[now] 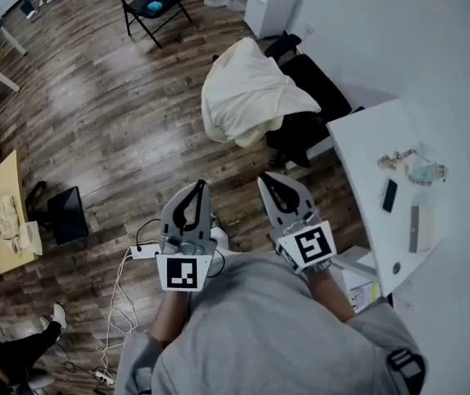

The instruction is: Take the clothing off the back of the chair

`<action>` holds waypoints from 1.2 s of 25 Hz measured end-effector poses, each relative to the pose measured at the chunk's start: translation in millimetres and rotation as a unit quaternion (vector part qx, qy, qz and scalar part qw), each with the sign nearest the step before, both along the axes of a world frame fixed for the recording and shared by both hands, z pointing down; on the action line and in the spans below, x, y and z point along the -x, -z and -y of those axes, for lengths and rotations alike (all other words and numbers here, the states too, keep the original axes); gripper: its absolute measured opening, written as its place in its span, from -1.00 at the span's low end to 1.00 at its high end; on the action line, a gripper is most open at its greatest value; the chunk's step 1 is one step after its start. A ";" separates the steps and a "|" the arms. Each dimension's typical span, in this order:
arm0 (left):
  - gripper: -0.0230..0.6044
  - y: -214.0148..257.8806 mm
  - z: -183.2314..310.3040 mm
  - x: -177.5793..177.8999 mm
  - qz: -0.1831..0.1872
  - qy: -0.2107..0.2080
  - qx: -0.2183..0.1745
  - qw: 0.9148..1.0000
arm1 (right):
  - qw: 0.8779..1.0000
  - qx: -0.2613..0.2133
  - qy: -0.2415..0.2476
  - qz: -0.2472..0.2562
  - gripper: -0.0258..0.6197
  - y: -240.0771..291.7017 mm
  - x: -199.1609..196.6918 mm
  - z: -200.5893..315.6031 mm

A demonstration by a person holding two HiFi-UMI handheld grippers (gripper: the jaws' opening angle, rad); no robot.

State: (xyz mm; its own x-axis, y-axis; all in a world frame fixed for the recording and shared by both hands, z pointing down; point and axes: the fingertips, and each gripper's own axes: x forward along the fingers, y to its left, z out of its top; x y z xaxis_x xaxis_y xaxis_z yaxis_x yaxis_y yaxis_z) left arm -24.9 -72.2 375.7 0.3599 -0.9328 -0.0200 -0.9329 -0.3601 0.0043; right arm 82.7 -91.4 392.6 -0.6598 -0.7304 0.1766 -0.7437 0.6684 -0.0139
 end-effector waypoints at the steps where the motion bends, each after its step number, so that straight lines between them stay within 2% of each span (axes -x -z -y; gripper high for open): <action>1: -0.81 -1.5 6.6 2.4 0.000 -0.005 0.003 1.000 | 1.000 0.003 -0.006 0.000 -0.81 -1.2 2.0 5.7; 11: -0.81 -7.7 63.4 25.1 0.006 -0.059 0.000 0.998 | 0.998 0.003 -0.061 -0.011 -0.81 -10.1 22.6 57.3; 16: -0.81 -11.8 81.7 36.1 -0.008 -0.070 0.001 0.998 | 0.997 0.006 -0.079 -0.022 -0.81 -14.9 29.9 70.6; 25: -0.81 -18.6 101.2 28.9 0.003 -0.111 0.002 0.994 | 0.992 0.017 -0.108 -0.056 -0.81 -20.7 22.6 90.1; 30: -0.81 -15.9 109.5 22.6 -0.007 -0.117 -0.002 0.993 | 0.989 0.036 -0.120 -0.080 -0.81 -28.4 13.7 103.4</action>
State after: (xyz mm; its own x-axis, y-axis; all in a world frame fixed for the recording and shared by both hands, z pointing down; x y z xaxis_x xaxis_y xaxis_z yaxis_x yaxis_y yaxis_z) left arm -47.5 -181.8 391.7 0.5667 -0.8234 -0.0292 -0.8234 -0.5673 0.0152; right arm 69.0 -194.9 421.0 -0.4278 -0.8449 0.3211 -0.8776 0.4733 0.0761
